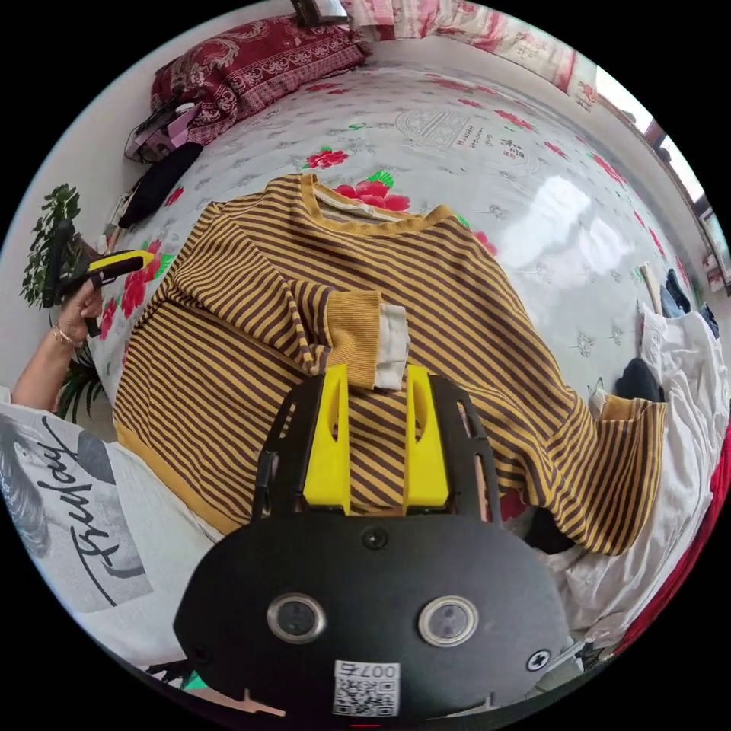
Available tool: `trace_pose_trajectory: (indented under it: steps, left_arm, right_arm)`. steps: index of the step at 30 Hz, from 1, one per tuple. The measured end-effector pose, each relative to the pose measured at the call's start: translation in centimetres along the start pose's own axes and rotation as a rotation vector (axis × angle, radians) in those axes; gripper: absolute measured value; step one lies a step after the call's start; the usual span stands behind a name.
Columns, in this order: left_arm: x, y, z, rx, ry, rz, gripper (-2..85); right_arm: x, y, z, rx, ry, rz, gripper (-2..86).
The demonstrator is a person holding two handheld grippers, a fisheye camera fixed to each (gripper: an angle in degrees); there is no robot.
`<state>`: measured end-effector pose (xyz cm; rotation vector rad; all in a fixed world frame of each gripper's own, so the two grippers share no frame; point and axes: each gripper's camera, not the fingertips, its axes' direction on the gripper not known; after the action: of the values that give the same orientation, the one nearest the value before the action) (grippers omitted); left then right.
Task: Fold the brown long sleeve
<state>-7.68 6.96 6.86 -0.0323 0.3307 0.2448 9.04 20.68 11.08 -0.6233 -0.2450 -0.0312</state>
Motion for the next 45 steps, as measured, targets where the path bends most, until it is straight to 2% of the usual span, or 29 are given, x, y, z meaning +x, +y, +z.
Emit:
trace_pose_trajectory:
  steps: [3, 5, 7, 8, 13, 15, 18, 24, 31, 34, 36, 40, 43, 45]
  left_arm:
    - [0.3, -2.5, 1.5, -0.024, 0.026, 0.062, -0.9]
    - [0.8, -4.0, 4.9, -0.114, -0.045, 0.102, -0.9]
    - [1.1, -4.5, 7.3, -0.183, -0.124, 0.138, -0.9]
    - [1.3, -4.5, 6.9, -0.129, -0.143, 0.167, -1.0]
    - [-0.4, -4.1, 6.7, -0.115, -0.088, 0.087, -1.0]
    - [-1.1, -3.9, 6.5, -0.099, -0.086, 0.037, -1.0]
    - [-1.3, -3.9, 6.5, -0.092, -0.139, -0.006, -1.0]
    - [-1.3, -3.4, 6.3, -0.073, -0.158, -0.039, -1.0]
    - [-1.8, -3.3, 6.2, -0.080, -0.154, -0.070, -1.0]
    - [-1.8, -3.1, 6.1, -0.076, -0.164, -0.057, -1.0]
    - [-1.9, -3.0, 6.1, -0.073, -0.167, -0.040, -1.0]
    - [-2.3, -2.5, 5.9, -0.064, -0.161, -0.015, -1.0]
    - [-2.5, -2.4, 5.5, -0.071, -0.147, -0.034, -1.0]
    - [-2.2, -2.4, 4.2, -0.040, -0.194, -0.048, -0.9]
  right_arm:
    - [-2.6, -1.3, 2.5, -0.108, 0.011, -0.161, 7.6]
    - [-3.5, -1.9, 4.2, -0.223, -0.023, -0.213, 6.1]
    - [-3.4, -2.3, 3.7, -0.236, -0.044, -0.204, 4.1]
    - [-3.0, -2.7, 3.1, -0.270, -0.091, -0.192, 2.9]
    - [0.9, -4.7, -3.1, -0.179, -0.319, 0.031, 1.4]
    - [4.3, -5.6, -6.0, -0.013, -0.255, 0.273, 1.8]
    - [5.2, -6.1, -6.9, 0.098, -0.043, 0.355, 4.3]
    - [1.5, -4.5, -0.9, -0.056, -0.014, 0.203, 7.8]
    - [-0.1, -5.3, 4.2, -0.129, -0.047, 0.194, 6.6]
    - [-1.2, -5.8, 3.9, -0.136, 0.009, 0.173, 3.6]
    - [-2.6, -4.9, 1.8, -0.116, 0.037, 0.091, 1.5]
    - [-3.6, -1.2, -2.6, -0.078, 0.081, 0.063, 0.5]
    - [-3.3, 1.8, -1.6, -0.145, 0.027, 0.123, 0.6]
    - [-3.0, 3.2, 0.6, -0.265, 0.062, 0.159, 1.4]
